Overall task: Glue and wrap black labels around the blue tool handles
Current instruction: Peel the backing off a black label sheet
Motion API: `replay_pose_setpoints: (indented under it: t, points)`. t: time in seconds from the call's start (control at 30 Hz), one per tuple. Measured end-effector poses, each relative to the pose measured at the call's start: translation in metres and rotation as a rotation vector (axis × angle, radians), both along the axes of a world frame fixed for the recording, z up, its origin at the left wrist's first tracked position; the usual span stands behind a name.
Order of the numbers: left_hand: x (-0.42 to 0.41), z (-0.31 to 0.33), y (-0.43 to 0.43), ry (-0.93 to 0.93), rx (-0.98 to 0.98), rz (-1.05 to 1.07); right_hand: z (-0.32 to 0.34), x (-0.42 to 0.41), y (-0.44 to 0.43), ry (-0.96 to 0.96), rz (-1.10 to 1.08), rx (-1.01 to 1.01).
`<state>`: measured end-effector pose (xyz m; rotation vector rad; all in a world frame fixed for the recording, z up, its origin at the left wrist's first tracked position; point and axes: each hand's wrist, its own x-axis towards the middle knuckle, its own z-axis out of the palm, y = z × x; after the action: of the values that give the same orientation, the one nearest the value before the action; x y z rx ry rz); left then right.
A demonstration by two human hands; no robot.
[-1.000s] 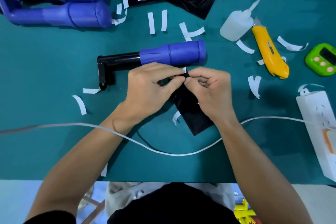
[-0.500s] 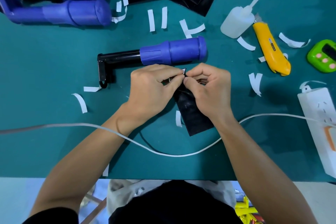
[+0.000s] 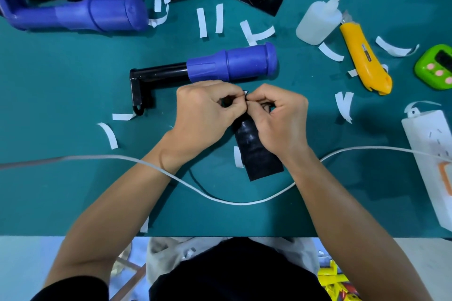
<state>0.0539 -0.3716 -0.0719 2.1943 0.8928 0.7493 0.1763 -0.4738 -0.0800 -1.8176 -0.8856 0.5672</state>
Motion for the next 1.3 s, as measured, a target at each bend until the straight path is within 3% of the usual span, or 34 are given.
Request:
replay_pose_setpoints:
  t: [0.27,0.83,1.07,1.3]
  points:
    - [0.005,0.004,0.002,-0.041,-0.372,0.070,0.005,0.005,0.006,0.187,-0.008,-0.013]
    - [0.009,0.009,0.001,-0.064,-0.462,0.082,0.008,0.008,0.006,0.346,-0.037,-0.031]
    - [0.005,0.015,0.004,-0.094,-0.465,0.081,0.007,0.007,0.006,0.286,-0.047,-0.012]
    - [0.006,0.015,0.006,-0.096,-0.544,0.092,0.009,-0.001,0.001,0.029,-0.049,0.022]
